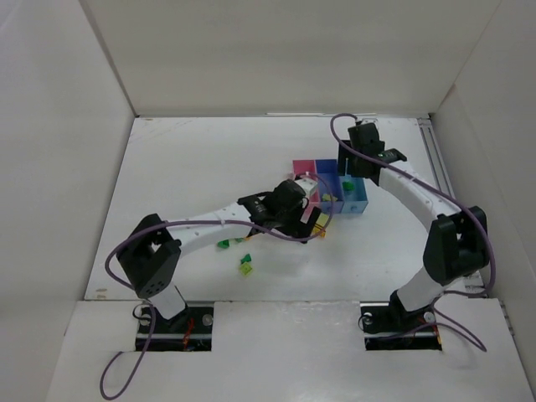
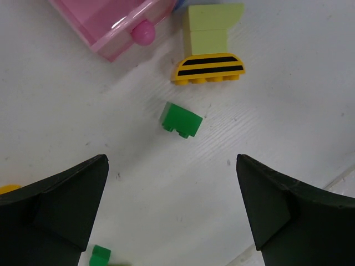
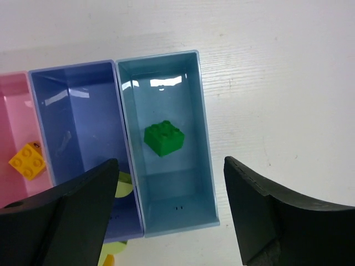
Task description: Sort the legos into containers by color
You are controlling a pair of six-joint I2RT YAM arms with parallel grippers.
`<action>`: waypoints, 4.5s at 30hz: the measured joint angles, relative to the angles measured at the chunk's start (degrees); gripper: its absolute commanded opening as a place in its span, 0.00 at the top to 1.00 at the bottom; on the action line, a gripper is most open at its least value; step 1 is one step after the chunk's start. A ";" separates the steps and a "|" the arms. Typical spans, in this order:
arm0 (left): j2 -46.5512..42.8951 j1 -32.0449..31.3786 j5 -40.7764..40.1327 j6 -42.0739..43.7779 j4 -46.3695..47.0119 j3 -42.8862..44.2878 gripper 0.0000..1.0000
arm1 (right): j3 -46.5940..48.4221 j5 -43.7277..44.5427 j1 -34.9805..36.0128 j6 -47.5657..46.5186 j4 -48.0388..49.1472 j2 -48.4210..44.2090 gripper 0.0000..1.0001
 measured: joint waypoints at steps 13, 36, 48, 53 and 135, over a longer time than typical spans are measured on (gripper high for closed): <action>10.32 -0.96 2.54 7.21 3.19 0.26 0.02 | -8.17 -1.53 -0.24 -0.07 -1.29 -17.92 0.15; 14.99 -2.64 1.70 8.33 5.11 3.41 0.71 | -10.43 -0.85 -4.09 0.00 -4.63 -25.94 0.15; 14.64 -3.52 -1.20 6.86 0.48 15.45 0.74 | -16.70 -0.46 -7.65 3.48 -5.31 -30.23 0.15; 18.47 -3.52 -3.17 8.09 0.59 33.38 0.74 | -18.84 -0.31 -10.80 6.47 -5.97 -35.15 0.15; -38.36 28.11 -19.71 -38.58 -32.54 -12.13 0.01 | -6.99 -8.13 56.46 6.88 14.40 13.44 0.22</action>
